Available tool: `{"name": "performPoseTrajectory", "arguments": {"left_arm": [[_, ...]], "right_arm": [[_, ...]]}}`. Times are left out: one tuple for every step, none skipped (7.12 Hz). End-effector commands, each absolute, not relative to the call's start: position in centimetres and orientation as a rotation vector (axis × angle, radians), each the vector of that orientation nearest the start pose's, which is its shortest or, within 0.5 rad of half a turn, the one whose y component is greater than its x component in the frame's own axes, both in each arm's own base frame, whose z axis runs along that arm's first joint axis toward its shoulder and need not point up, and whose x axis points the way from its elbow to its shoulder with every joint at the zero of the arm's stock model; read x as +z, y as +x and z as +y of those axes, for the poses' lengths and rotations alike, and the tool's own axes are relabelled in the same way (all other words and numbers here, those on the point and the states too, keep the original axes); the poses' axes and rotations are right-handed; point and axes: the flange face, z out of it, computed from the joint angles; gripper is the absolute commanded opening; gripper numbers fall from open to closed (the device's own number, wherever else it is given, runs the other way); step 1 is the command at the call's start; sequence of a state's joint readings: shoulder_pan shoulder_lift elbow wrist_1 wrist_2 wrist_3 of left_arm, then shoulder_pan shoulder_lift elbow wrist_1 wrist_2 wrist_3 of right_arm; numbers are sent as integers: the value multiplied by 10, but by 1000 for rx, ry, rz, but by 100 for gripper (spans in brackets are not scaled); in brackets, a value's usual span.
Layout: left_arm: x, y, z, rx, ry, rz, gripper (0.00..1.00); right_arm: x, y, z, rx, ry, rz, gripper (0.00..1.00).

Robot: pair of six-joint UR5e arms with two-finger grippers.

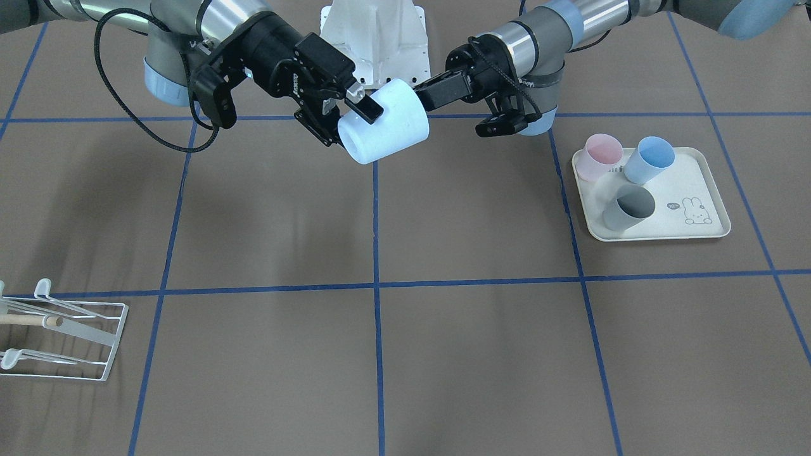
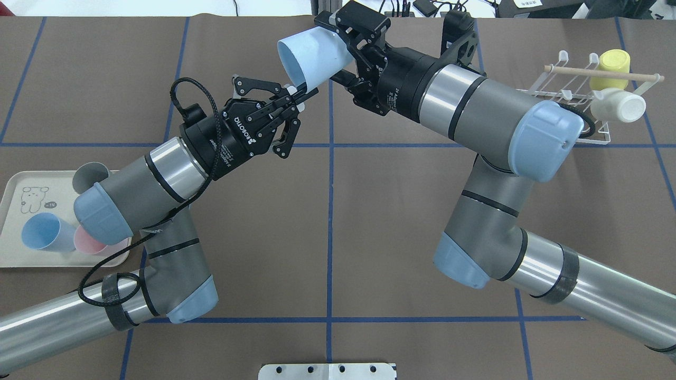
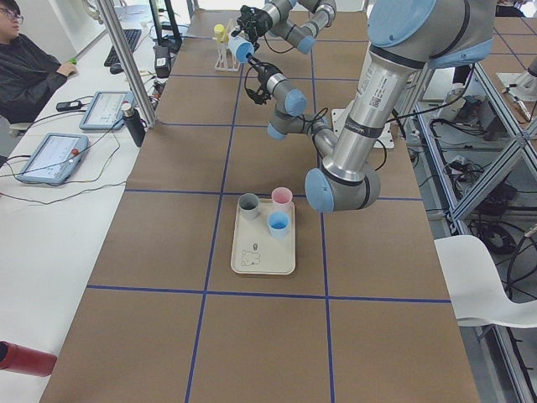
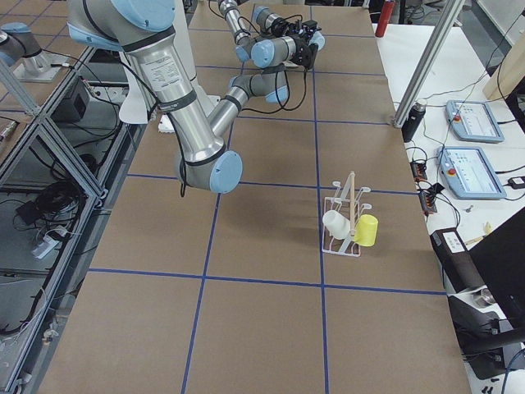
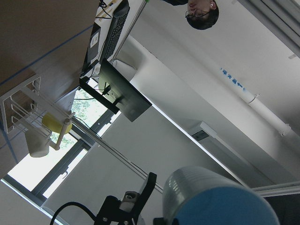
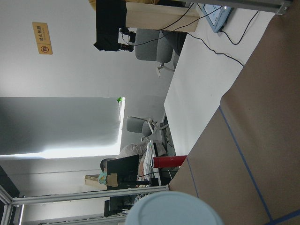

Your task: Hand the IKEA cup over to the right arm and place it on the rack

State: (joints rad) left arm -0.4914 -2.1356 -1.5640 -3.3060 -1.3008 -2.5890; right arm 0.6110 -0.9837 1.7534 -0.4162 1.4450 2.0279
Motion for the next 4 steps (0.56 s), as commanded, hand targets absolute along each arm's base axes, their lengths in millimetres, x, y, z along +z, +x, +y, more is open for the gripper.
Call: {"name": "performPoseTrajectory", "arguments": {"left_arm": [[171, 431, -407, -1021, -514, 2459, 0], [168, 434, -408, -1020, -513, 2460, 0], [170, 435, -408, -1021, -513, 2456, 0], [172, 435, -408, -1021, -513, 2453, 0]], "right_arm": [[115, -388, -449, 822, 242, -1999, 99], [115, -388, -449, 823, 241, -2000, 99], [115, -387, -450, 824, 242, -2000, 98], [116, -387, -449, 821, 241, -2006, 97]]}}
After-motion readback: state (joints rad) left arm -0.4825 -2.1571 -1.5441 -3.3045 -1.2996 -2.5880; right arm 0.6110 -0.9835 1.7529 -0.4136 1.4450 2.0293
